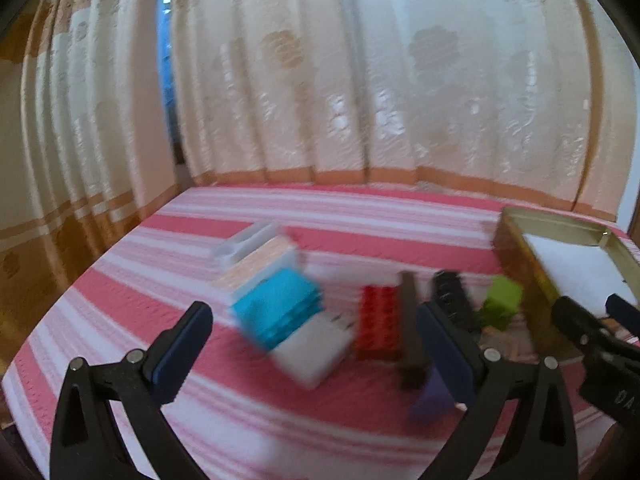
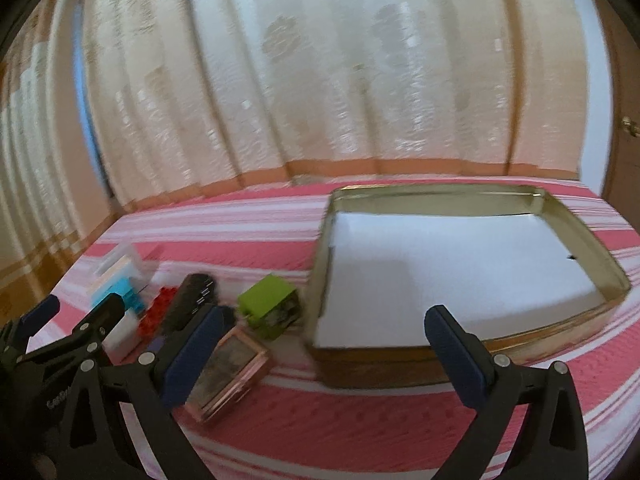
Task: Organize rigid objects
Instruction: 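Grasp the copper-framed picture box with the right gripper while the left gripper approaches the purple block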
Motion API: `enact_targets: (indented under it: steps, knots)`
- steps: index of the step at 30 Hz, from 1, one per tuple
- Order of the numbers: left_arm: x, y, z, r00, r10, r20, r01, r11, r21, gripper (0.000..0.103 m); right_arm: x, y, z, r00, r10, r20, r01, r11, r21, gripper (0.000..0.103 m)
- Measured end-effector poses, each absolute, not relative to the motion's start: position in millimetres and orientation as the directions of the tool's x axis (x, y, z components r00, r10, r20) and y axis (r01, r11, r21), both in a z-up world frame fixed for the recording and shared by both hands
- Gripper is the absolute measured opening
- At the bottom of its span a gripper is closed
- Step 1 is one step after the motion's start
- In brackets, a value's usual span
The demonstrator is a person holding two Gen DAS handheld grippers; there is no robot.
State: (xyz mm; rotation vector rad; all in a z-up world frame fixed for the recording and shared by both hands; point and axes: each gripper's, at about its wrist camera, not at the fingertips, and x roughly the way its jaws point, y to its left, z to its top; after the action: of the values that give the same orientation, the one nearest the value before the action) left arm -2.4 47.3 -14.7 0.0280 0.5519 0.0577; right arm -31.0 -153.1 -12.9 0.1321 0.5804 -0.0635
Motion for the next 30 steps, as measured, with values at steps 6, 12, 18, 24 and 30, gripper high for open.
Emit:
enact_targets:
  steps: [6, 12, 18, 24, 30]
  knots:
    - [-12, 86, -20, 0.816, 0.100, -0.569, -0.104, 0.994, 0.026, 0.103, -36, -124, -14, 0.830, 0.076, -0.553, -0.054, 0.997, 0.056, 0.091]
    - [-18, 111, -25, 0.790, 0.120, -0.601, -0.136, 0.991, 0.020, 0.103, -35, -103, -19, 0.778, 0.232, -0.585, -0.224, 0.971, 0.088, 0.079]
    - [-24, 114, -26, 0.777, 0.061, -0.627, -0.089, 0.996, -0.012, 0.103, -31, -88, -29, 0.704, 0.289, -0.649, -0.302, 0.949, 0.095, 0.076]
    - [-27, 106, -29, 0.771, 0.049, -0.635, -0.047, 0.999, 0.020, 0.103, -8, -95, -50, 0.595, 0.270, -0.757, -0.243, 0.958, 0.150, 0.077]
    - [-28, 98, -29, 0.760, 0.002, -0.650, 0.001, 1.000, 0.004, 0.103, 10, -81, -53, 0.589, 0.199, -0.783, -0.292, 0.956, 0.024, 0.078]
